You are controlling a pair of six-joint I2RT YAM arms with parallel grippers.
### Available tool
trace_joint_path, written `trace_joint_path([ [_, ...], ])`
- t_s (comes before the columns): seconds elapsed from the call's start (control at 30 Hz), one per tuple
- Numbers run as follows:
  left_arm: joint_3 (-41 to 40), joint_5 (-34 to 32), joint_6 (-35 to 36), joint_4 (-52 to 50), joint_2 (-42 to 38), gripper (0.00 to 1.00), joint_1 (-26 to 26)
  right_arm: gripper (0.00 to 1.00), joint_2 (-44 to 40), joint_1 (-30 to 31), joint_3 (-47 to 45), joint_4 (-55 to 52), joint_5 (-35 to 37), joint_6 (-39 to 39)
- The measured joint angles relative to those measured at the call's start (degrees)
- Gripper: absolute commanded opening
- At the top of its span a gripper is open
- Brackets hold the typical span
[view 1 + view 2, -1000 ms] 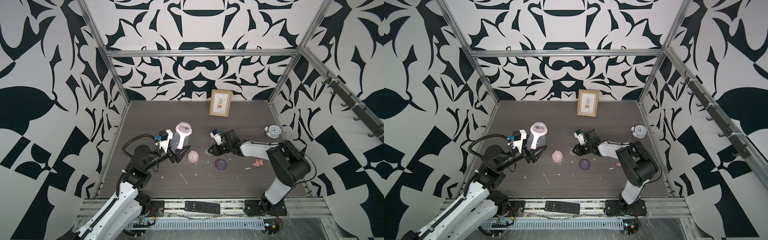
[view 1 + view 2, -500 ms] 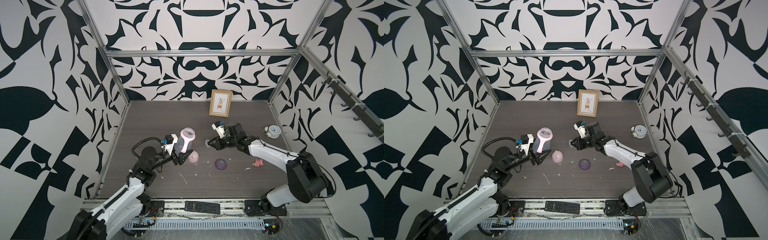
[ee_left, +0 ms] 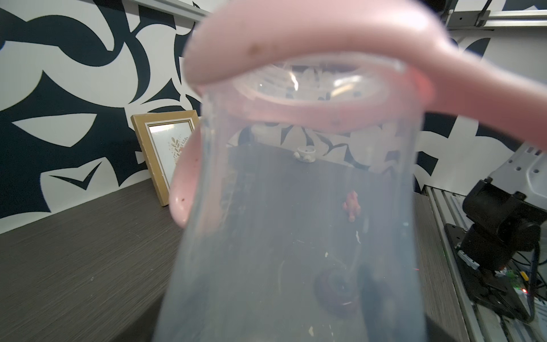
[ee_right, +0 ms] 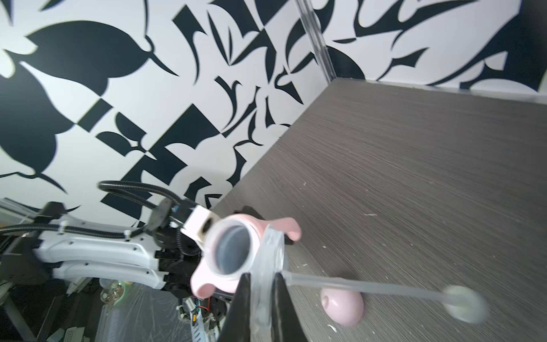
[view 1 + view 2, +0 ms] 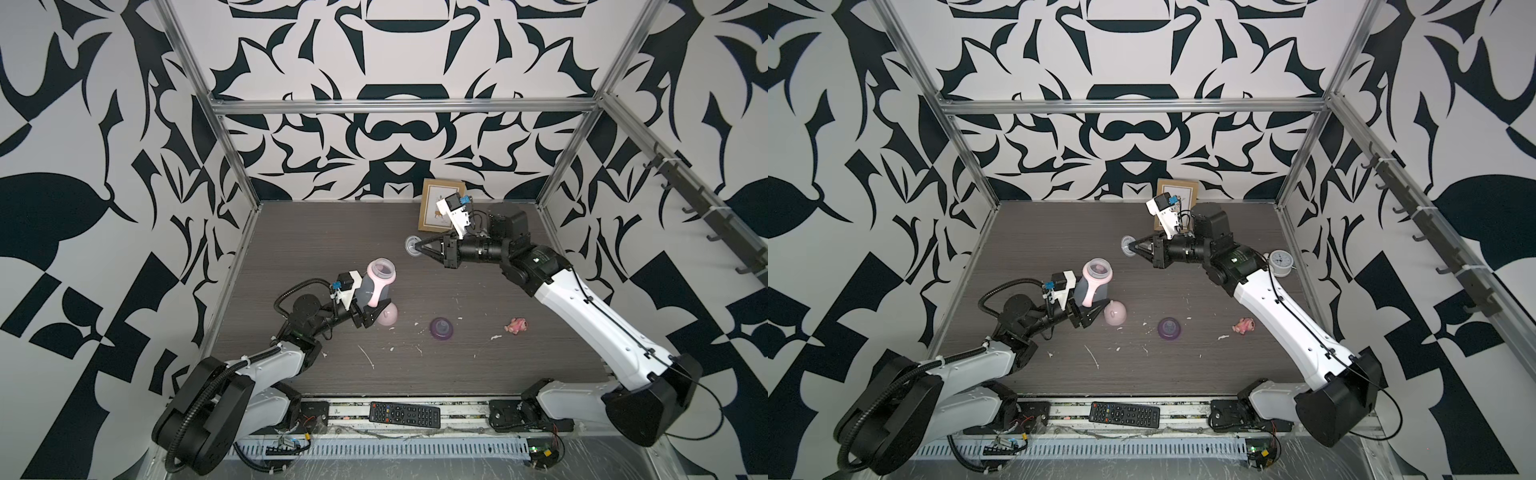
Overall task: Assemble the baby bottles
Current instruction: Pick up the straw from the center of the board, then place the straw into the baby bottle.
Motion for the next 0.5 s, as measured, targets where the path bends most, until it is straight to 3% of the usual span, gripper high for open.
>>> trace_joint_path([
  [0.27,0.48,3.72,0.61,6.97,7.28,0.0,0.0,0.0,1.36,5.86,11.26,-4.59,-1.49,-0.11],
  [0.5,0.87,5.79,-0.52,11.1,8.79,0.0,-0.04,0.0,2.95,8.83,14.36,-5.31,-2.97,0.13],
])
